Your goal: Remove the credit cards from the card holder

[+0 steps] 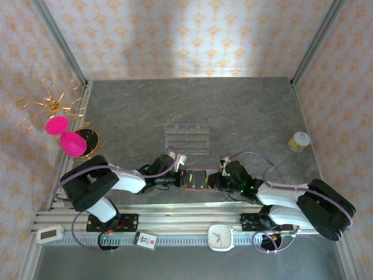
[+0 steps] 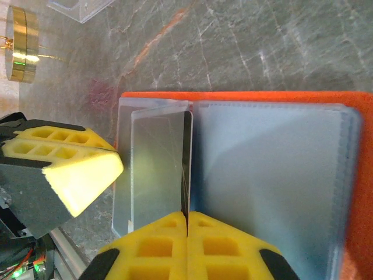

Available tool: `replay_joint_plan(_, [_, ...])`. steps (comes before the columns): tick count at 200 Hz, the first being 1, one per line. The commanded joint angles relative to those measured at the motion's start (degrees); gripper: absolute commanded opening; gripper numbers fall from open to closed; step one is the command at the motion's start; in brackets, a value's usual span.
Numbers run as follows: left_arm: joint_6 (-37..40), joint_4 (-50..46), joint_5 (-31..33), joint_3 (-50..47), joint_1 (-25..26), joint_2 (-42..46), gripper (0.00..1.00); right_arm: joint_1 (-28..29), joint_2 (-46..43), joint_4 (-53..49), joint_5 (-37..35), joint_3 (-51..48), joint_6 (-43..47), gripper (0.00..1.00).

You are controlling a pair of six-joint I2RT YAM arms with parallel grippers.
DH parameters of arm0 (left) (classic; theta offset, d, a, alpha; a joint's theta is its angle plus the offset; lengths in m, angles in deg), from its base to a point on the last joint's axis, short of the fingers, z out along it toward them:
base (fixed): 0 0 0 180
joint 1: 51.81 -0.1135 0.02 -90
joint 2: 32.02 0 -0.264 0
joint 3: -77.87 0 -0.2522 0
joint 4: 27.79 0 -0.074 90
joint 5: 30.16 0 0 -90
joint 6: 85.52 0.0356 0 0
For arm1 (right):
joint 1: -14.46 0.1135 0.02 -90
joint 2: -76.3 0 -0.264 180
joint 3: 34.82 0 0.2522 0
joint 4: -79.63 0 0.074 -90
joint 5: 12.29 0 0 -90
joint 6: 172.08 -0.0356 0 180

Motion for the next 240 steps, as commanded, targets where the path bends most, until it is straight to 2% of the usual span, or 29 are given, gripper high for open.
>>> replay_joint_plan(1, [0.17, -5.13, 1.54, -1.40, -0.87, 0.77, 0.00, -0.28, 0.39, -1.91, -1.22, 0.20, 0.98, 0.00])
replay_joint_plan(33, [0.93, -8.28, 3.94, 1.40, 1.94, 6.48, 0.00, 0.37, 2.73, 0.86, -1.38, 1.75, 0.23, 0.00])
replay_joint_plan(55, [0.60, -8.37, 4.09, 2.17, 2.98, 6.80, 0.14, 1.41, 3.92, 2.82, -2.40, 2.99, -0.90, 0.00])
replay_joint_plan(75, [0.36, -7.53, 3.41, 2.64, 3.79, 4.44, 0.16, 2.63, 5.48, 3.29, -3.39, 4.45, -1.11, 0.00])
replay_joint_plan(88, [0.02, -7.18, 3.68, 2.81, 4.05, 2.51, 0.14, 3.13, 6.46, 4.21, -3.40, 4.69, -1.48, 0.00])
replay_joint_plan(111, [-0.54, -8.35, 5.67, 2.65, 3.76, 0.04, 0.00, 3.24, 7.21, 4.49, -3.66, 4.35, -2.07, 0.00])
replay_joint_plan(122, [-0.81, -8.41, 5.75, 2.22, 3.45, -0.64, 0.00, 3.15, 7.10, 4.15, -3.87, 4.14, -2.26, 0.00])
replay_joint_plan(136, [-1.11, -7.79, 4.99, 1.58, 3.18, -1.46, 0.00, 2.98, 6.93, 3.70, -3.86, 4.04, -2.44, 0.10])
replay_joint_plan(150, [-1.26, -7.07, 4.46, 1.08, 3.13, -1.78, 0.00, 2.72, 6.81, 3.69, -3.87, 3.91, -2.59, 0.13])
replay_joint_plan(170, [-1.36, -6.84, 4.37, 0.88, 3.14, -1.73, 0.00, 2.45, 6.68, 3.82, -3.86, 3.72, -2.66, 0.00])
replay_joint_plan(240, [-1.78, -5.38, 3.22, 0.09, 2.22, -2.39, 0.00, -0.28, 0.17, 0.86, -5.65, -0.21, -4.29, 0.00])
